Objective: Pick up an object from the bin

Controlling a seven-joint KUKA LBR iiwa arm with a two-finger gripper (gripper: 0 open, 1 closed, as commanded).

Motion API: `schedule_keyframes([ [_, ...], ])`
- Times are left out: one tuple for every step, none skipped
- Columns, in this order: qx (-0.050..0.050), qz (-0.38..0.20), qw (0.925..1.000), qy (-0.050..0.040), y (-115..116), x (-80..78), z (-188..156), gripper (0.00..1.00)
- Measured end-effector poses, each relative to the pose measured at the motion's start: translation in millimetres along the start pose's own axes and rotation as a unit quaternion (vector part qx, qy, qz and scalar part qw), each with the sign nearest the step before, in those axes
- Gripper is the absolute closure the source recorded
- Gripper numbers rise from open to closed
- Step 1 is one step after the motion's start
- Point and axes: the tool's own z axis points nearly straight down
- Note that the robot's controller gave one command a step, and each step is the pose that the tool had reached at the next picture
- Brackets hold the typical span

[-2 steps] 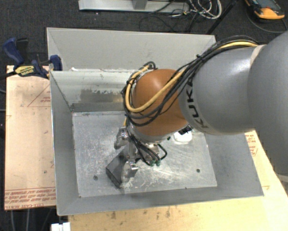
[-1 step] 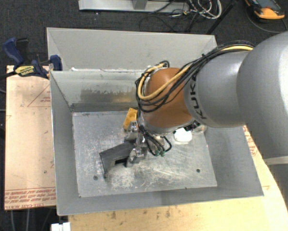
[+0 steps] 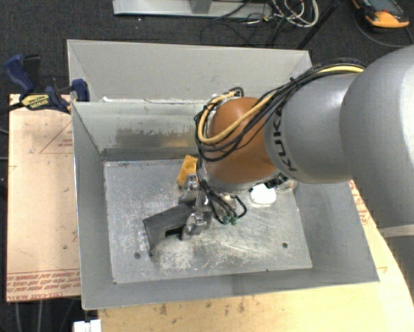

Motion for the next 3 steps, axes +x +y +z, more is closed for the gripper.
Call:
schedule_keyframes([
  [0.009,0.023,0.9996,0.0096,-8.6,0.2,-114.6,1.00],
  [0.010,0.024,0.9996,0.0098,-8.7,0.3,-114.4,1.00],
  [0.010,0.026,0.9995,0.0124,-6.1,-13.6,-162.6,1.00],
])
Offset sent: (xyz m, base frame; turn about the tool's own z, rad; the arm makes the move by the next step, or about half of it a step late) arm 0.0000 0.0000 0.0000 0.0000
